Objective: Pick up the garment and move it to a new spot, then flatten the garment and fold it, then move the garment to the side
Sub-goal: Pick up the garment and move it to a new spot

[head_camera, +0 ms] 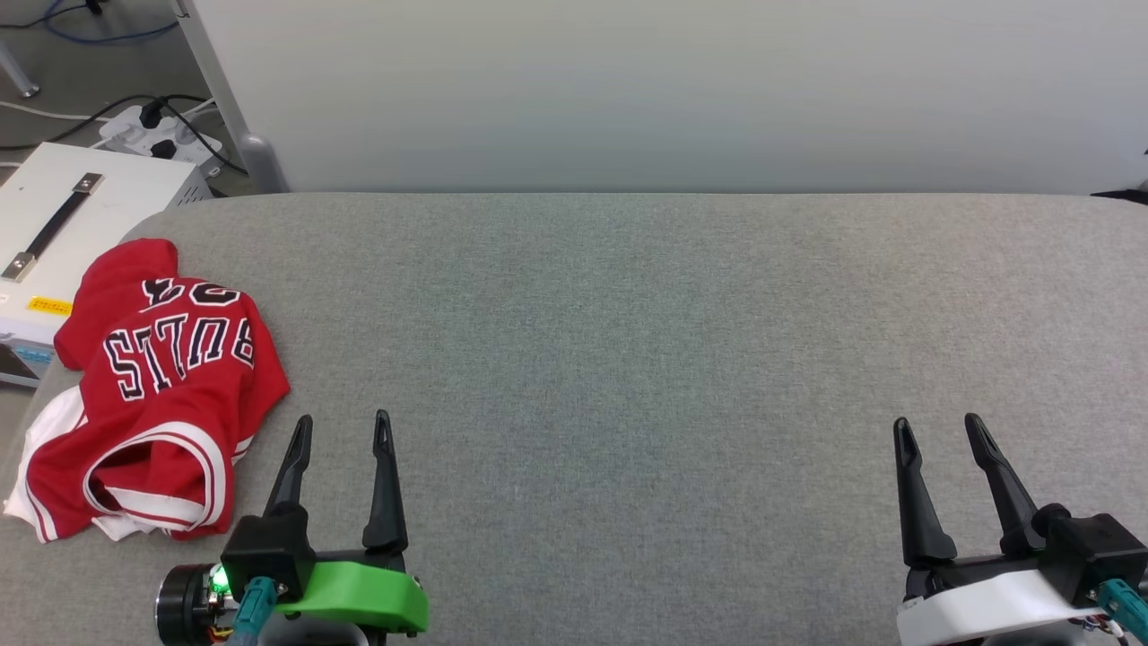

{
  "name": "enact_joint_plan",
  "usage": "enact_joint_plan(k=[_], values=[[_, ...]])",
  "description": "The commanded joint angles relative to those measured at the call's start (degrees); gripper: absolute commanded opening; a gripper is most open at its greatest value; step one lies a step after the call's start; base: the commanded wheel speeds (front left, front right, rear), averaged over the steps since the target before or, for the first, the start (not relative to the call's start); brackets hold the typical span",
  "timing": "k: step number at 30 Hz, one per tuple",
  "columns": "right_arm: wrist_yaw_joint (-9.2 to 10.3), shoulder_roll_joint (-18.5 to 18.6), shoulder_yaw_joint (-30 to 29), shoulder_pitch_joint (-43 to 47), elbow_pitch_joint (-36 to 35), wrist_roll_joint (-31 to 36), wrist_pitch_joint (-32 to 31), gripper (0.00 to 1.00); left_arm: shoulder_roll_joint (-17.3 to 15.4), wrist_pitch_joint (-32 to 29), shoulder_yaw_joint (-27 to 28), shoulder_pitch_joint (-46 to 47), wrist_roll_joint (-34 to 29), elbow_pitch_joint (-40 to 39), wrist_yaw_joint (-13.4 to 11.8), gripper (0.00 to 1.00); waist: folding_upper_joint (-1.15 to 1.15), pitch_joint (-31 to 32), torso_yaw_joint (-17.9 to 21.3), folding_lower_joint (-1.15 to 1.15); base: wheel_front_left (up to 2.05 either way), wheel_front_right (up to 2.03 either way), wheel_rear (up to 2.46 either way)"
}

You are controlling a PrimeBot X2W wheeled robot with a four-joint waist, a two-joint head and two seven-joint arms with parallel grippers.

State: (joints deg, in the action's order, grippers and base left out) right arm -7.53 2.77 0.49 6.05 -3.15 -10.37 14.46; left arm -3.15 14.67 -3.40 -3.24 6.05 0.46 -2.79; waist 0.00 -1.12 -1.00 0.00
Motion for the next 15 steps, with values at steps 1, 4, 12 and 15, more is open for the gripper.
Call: enact_joint_plan(k=[1,4,12,15], values=[[0.04,0.10,0.20,0.65,0.17,0.03,0.54,1.00,0.27,0.33,-0.03,-0.44,0.27,0.09,-0.19,1.00,0.00,0.00,-0.01,0.00,0.00,0.00,0.00],[0.04,0.10,0.25,0.69,0.19,0.07,0.54,1.00,0.27,0.33,0.00,-0.50,0.24,0.15,-0.19,1.00,0.00,0.02,-0.02,0.00,0.00,0.00,0.00],[0.04,0.10,0.38,0.67,0.17,0.26,0.54,1.00,0.27,0.33,-0.03,-0.48,0.25,0.39,-0.30,1.00,0.00,-0.01,-0.27,0.00,0.00,0.00,0.00],[0.04,0.10,0.33,0.68,0.19,0.31,0.54,1.00,0.27,0.33,0.12,-0.44,0.30,0.55,-0.30,1.00,0.00,0.01,-0.57,0.00,0.00,0.00,0.00]])
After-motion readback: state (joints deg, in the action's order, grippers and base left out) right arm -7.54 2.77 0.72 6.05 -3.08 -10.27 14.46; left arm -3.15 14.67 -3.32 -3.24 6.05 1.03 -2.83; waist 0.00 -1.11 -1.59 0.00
